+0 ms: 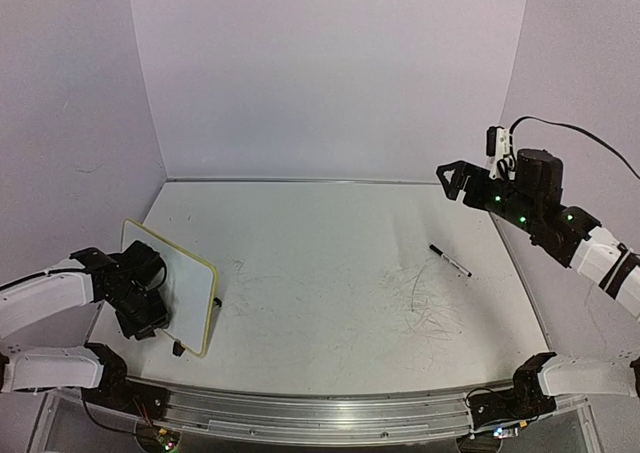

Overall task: Write a sentence on the whiteboard
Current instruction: Move the whiteboard to the center of the board.

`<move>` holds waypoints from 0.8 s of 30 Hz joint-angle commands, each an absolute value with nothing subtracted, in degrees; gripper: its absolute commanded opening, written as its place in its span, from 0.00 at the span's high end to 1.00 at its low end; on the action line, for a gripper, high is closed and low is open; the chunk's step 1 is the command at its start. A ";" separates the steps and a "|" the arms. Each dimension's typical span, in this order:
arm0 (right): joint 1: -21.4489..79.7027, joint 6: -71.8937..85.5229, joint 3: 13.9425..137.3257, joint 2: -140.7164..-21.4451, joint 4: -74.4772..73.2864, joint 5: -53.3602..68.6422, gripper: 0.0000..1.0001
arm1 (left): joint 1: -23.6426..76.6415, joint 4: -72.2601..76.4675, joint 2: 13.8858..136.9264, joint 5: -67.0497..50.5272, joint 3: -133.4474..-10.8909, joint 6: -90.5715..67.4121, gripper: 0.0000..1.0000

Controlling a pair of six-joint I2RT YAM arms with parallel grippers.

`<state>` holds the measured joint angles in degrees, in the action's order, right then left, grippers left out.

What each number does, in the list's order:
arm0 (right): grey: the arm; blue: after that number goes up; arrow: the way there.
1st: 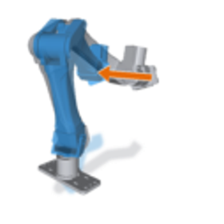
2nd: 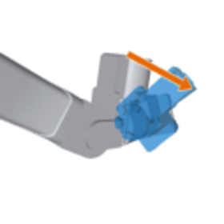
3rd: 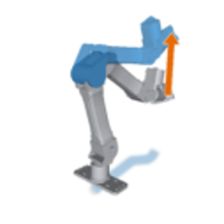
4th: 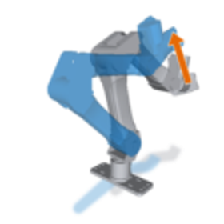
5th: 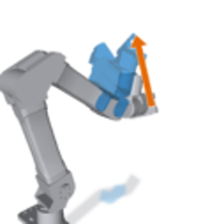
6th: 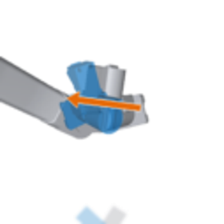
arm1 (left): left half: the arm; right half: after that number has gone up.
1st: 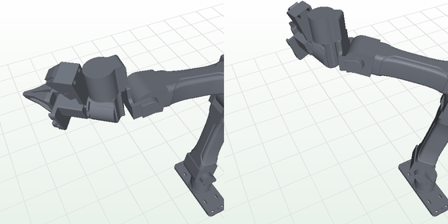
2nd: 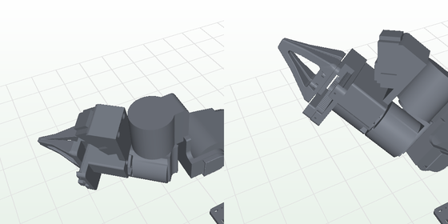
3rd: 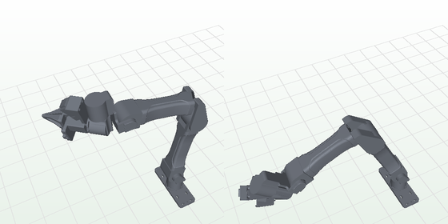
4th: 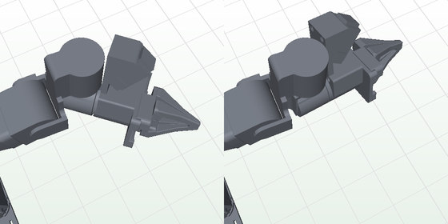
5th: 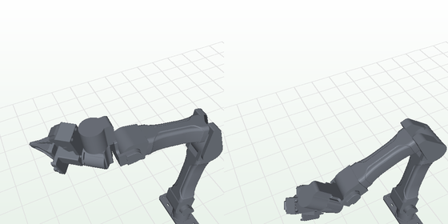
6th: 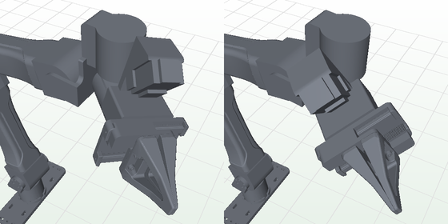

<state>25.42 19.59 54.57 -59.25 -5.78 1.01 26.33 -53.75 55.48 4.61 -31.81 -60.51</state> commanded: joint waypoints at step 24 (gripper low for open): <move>29.65 23.16 51.12 -65.77 3.74 8.28 0.02 | 37.07 -33.59 60.28 0.38 -28.89 -71.50 0.74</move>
<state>27.36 21.74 51.22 -63.98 -0.57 6.91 35.43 -49.53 57.62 1.93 -28.00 -70.68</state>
